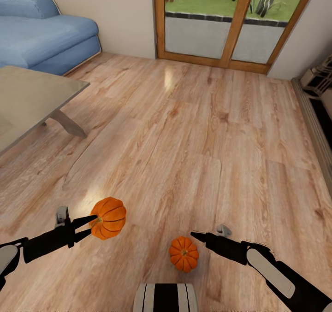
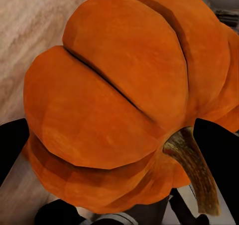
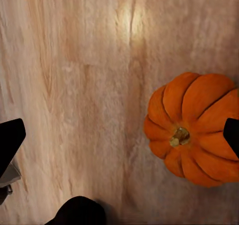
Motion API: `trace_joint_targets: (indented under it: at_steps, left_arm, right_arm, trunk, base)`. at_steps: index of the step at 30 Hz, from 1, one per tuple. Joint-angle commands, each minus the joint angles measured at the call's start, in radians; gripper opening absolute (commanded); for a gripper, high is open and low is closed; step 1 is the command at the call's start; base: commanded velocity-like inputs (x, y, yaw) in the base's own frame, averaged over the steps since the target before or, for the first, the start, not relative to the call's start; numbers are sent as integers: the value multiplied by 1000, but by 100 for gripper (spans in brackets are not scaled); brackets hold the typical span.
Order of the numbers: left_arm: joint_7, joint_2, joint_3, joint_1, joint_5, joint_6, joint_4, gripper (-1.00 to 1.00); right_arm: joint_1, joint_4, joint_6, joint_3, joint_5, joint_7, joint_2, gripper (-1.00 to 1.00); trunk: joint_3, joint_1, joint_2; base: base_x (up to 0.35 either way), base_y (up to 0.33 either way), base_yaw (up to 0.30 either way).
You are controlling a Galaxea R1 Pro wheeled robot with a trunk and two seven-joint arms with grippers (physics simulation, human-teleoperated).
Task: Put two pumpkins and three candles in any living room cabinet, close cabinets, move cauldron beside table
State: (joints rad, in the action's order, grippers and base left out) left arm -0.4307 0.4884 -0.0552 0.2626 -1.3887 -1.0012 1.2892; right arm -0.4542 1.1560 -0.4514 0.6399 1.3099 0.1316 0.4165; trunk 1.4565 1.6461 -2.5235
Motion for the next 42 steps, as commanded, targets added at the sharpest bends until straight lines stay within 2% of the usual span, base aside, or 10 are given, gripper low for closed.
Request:
trace_joint_targets:
  at_steps: [1,6,10,11,12,14,16,18,42]
  left_arm:
    - [-8,0,-1,-1,-1,-5,2,-100]
    - [-13,1,-1,-3,-12,-5,9,-100]
    - [-14,5,-1,-32,-87,-5,57,-100]
    - [-14,9,-1,-38,-94,-5,69,-100]
    - [-15,27,0,-54,-117,-5,108,-100]
    - [-14,46,1,-75,-155,-5,146,-100]
    - [-14,55,1,-87,-183,-5,163,-100]
    - [-14,59,1,-92,-197,-5,171,-100]
    - [-14,61,3,-97,-208,-5,179,-100]
  right_arm:
    - [-1,0,-7,1,3,-22,-9,100]
    - [-1,-1,-15,2,2,-60,-26,100]
    - [-3,-3,-16,6,-7,-65,-40,100]
    - [-3,-3,-16,6,-13,-65,-43,100]
    - [-3,-6,-16,6,-38,-66,-53,100]
    - [-4,-7,-16,3,-68,-66,-65,100]
    - [-4,-8,-16,2,-83,-67,-71,100]
    - [-4,-8,-16,2,-89,-66,-73,100]
    - [-4,-7,-9,-7,-94,-54,-73,100]
  trunk:
    - [5,0,-1]
    - [24,2,-2]
    - [39,4,-3]
    - [43,5,-3]
    - [47,5,-3]
    - [55,6,-4]
    - [63,7,-4]
    - [70,8,-4]
    - [163,19,-10]
  base:
    - [0,0,0]
    - [0,0,0]
    - [0,0,0]
    - [0,0,0]
    - [0,0,0]
    - [0,0,0]
    - [0,0,0]
    - [0,0,0]
    - [0,0,0]
